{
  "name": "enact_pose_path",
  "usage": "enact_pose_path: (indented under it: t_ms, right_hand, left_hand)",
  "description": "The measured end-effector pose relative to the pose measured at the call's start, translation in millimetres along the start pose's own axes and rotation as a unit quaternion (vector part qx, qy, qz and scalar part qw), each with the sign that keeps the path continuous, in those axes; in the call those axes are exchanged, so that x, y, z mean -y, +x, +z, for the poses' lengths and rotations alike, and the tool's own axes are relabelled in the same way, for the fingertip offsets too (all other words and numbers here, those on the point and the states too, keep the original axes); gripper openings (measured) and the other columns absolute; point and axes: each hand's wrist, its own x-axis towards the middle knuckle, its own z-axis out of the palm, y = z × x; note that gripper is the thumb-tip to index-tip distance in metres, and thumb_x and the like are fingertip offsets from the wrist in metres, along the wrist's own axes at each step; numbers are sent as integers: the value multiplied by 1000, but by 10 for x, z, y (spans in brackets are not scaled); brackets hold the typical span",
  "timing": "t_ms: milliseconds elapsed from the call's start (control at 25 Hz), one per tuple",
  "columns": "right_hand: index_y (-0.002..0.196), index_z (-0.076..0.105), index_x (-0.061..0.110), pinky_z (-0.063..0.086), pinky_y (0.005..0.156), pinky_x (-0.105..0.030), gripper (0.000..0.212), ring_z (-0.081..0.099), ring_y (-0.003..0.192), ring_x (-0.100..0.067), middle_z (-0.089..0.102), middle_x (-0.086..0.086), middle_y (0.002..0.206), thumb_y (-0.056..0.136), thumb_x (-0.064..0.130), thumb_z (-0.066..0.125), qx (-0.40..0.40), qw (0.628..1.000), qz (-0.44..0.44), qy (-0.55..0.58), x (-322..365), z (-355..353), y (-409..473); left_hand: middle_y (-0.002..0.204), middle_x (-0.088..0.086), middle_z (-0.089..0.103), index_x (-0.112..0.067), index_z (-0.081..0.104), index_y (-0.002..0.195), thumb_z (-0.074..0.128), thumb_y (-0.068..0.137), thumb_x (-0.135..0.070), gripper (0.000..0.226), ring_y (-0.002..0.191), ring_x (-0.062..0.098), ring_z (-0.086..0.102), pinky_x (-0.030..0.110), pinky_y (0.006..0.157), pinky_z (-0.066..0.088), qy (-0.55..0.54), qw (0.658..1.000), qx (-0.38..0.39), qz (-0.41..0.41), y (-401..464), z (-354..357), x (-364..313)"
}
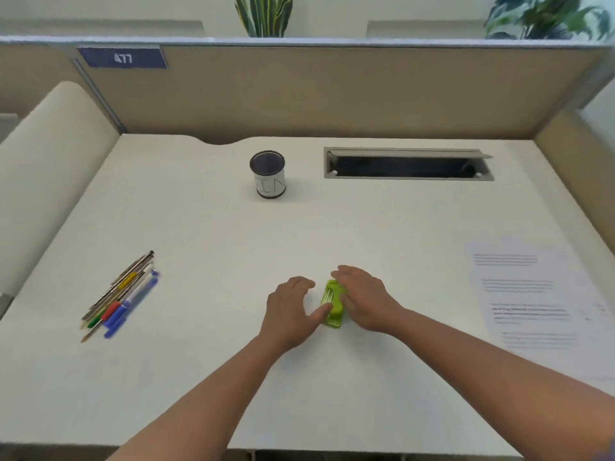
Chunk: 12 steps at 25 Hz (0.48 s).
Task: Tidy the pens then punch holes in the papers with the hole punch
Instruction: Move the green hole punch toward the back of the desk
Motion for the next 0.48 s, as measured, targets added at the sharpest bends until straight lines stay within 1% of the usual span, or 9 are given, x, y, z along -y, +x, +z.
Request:
enact_pose_path:
  t_ms: [80, 160, 240, 360, 480]
  right_hand:
    - [154, 34, 22, 31, 116, -44, 54, 29, 148, -21, 32, 1, 162, 101, 18, 44, 11, 999, 6, 31, -115, 5, -140]
    - [152, 37, 24, 36, 113, -44, 55, 36, 144, -19, 38, 5, 158, 99, 16, 46, 19, 998, 3, 63, -190, 28, -229]
    - [153, 35, 25, 35, 115, -44, 58, 34, 146, -19, 39, 5, 158, 97, 16, 48, 27, 996, 7, 80, -230, 54, -248]
    - [155, 33, 25, 33, 117, -46, 63, 32, 147, -21, 38, 4, 159, 95, 19, 53, 31, 996, 11, 85, -240, 77, -200]
    - [156, 31, 25, 32, 117, -45, 68, 32, 144, -24, 36, 3, 158, 94, 22, 58, 34, 995, 10, 88, -234, 81, -124]
  left_hand:
    - [126, -7, 59, -21, 61, 124, 68, 79, -63, 62, 116, 17, 56, 36, 100, 44, -41, 998, 26, -41, -25, 107, -119]
    - [114, -7, 60, -22, 63, 115, 68, 73, -66, 61, 108, 17, 56, 35, 93, 48, -57, 996, 35, -58, -42, 186, -193]
    - [107, -8, 58, -23, 63, 108, 69, 71, -64, 56, 102, 15, 54, 32, 88, 48, -73, 994, 36, -71, -49, 224, -255]
    - [104, -7, 58, -20, 62, 107, 76, 77, -47, 42, 97, 14, 56, 30, 84, 49, -92, 992, 15, -88, -26, 251, -328]
    - [96, -9, 63, -22, 64, 100, 74, 81, -33, 24, 86, 13, 60, 28, 74, 50, -114, 989, -1, -98, 14, 249, -354]
